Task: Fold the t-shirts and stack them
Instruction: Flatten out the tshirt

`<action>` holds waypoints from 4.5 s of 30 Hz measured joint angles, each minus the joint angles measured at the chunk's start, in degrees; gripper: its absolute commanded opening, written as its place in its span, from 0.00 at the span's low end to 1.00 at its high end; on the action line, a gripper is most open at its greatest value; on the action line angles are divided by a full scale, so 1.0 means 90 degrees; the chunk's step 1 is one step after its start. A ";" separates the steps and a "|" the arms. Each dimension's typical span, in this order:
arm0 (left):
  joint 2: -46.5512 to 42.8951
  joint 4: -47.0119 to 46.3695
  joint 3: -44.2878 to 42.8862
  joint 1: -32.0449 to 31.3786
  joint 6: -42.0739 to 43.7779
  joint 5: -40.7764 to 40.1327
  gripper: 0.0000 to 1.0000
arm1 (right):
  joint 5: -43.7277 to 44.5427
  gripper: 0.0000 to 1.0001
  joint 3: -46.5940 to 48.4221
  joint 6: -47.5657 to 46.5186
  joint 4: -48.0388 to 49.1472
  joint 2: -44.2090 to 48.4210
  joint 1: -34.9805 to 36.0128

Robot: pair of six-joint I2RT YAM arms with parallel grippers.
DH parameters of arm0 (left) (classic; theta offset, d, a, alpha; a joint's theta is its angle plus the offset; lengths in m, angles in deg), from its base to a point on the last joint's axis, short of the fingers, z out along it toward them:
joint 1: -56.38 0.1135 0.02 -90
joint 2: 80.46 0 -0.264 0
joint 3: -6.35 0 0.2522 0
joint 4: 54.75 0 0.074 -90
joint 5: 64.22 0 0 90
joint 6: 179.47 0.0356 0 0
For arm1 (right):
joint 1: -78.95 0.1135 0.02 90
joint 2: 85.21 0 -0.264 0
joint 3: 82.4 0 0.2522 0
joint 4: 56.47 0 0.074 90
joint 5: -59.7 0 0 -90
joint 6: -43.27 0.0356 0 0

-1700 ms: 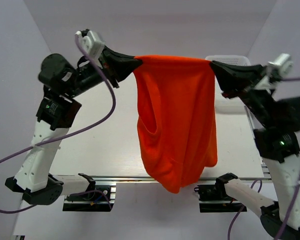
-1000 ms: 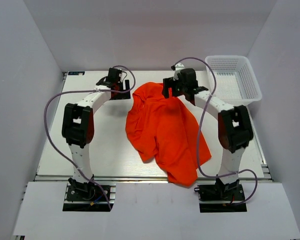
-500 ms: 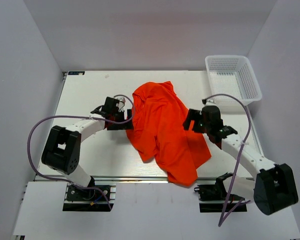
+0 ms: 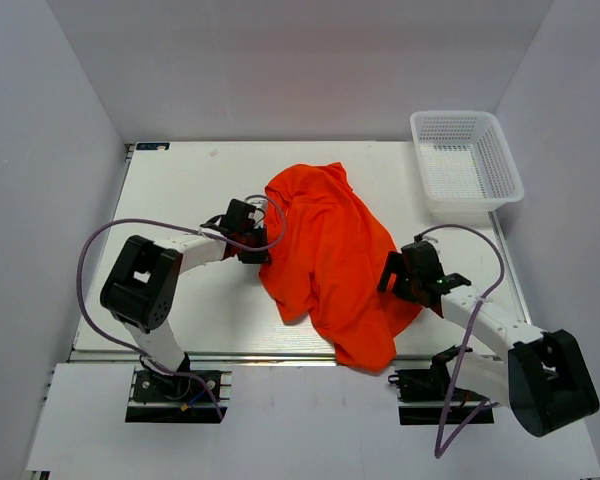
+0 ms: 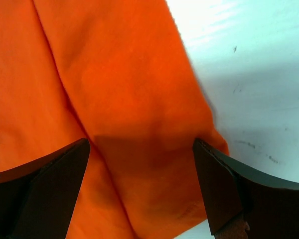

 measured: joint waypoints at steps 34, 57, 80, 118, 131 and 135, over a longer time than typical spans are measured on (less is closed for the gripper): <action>-0.0061 0.1727 -0.1880 0.0566 0.0661 -0.2108 1.00 | 0.0522 0.90 0.5751 -0.2076 0.0386 -0.4677 -0.0780; -0.1066 0.0816 0.0775 -0.1149 0.0425 -0.1037 0.72 | -0.0869 0.90 0.0537 -0.1047 -0.0670 0.1197 -0.0743; -0.1681 0.0517 0.0636 -0.1195 0.0119 -0.1547 0.00 | -0.1127 0.33 -0.0151 -0.0721 -0.0449 0.0423 -0.0746; -0.4442 0.1076 -0.4663 -0.1144 0.2079 -0.4575 0.00 | 0.1982 0.00 0.6156 -0.2713 -0.0027 0.1445 -0.0743; -0.4121 0.1647 -0.7543 -0.1129 0.2776 -0.1683 0.00 | 0.0274 0.00 0.6841 -0.3162 -0.0172 0.2504 -0.0746; -0.4240 0.1773 -0.7868 -0.1127 0.2810 -0.1217 0.00 | -0.0036 0.00 0.7169 -0.3152 -0.0262 0.2803 -0.0750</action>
